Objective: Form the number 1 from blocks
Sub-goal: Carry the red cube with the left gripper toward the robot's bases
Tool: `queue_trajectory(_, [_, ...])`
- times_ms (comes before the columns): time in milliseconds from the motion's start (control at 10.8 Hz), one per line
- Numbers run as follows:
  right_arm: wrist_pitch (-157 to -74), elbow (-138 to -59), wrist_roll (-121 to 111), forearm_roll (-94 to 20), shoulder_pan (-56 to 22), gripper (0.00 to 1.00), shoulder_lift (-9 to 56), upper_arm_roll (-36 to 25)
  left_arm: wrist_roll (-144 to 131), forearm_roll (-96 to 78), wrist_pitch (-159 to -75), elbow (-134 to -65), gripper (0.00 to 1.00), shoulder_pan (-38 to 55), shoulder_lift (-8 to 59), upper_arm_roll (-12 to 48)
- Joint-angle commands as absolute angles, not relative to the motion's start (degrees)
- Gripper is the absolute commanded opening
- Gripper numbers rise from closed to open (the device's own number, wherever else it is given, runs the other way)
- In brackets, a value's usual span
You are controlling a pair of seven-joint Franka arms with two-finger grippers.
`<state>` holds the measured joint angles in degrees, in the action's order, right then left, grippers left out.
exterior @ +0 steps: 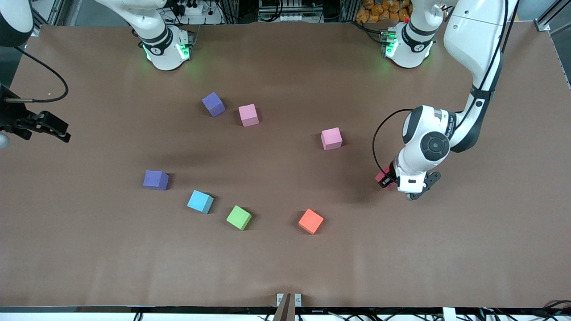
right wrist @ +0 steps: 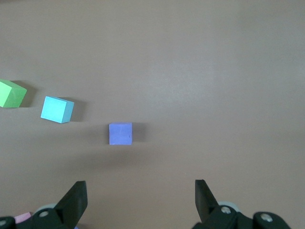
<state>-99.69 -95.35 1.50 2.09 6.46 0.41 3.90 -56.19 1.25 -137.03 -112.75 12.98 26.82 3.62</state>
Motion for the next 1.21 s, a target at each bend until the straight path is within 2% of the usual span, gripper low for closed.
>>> queue_trajectory(0, [-100.3, -95.8, 1.1, 1.1, 6.3, 1.00, 0.1, 4.0, -56.0, 2.9, -135.2, -113.2, 0.00, 12.7, 24.2, 3.9])
queue_trajectory(186, [-100.5, -95.8, 1.1, 1.1, 6.3, 1.00, 0.1, 4.0, -56.2, 3.0, -135.0, -113.6, 0.00, 14.0, 22.7, 4.7])
queue_trajectory(371, [-100.8, -95.8, 1.2, 1.1, 6.2, 1.00, 0.4, 4.0, -57.2, 2.9, -131.0, -113.6, 0.00, 14.2, 20.8, 7.6])
queue_trajectory(557, [-101.8, -95.8, 1.2, 1.0, 5.8, 1.00, 1.2, 4.0, -60.9, 2.9, -127.0, -113.6, 0.00, 14.3, 18.2, 12.3])
queue_trajectory(742, [-102.4, -95.7, 1.2, 1.0, 5.8, 1.00, 1.7, 4.0, -67.6, 3.0, -126.9, -113.6, 0.00, 14.7, 18.2, 19.2])
queue_trajectory(928, [-103.4, -95.5, 1.7, 0.8, 5.2, 1.00, 3.2, 4.0, -72.7, 3.0, -126.4, -113.7, 0.00, 17.2, 18.1, 23.3])
queue_trajectory(1113, [-106.5, -95.5, 1.9, 0.5, 3.3, 1.00, 5.3, 4.0, -76.9, 3.0, -126.3, -114.4, 0.00, 22.0, 18.3, 24.9])
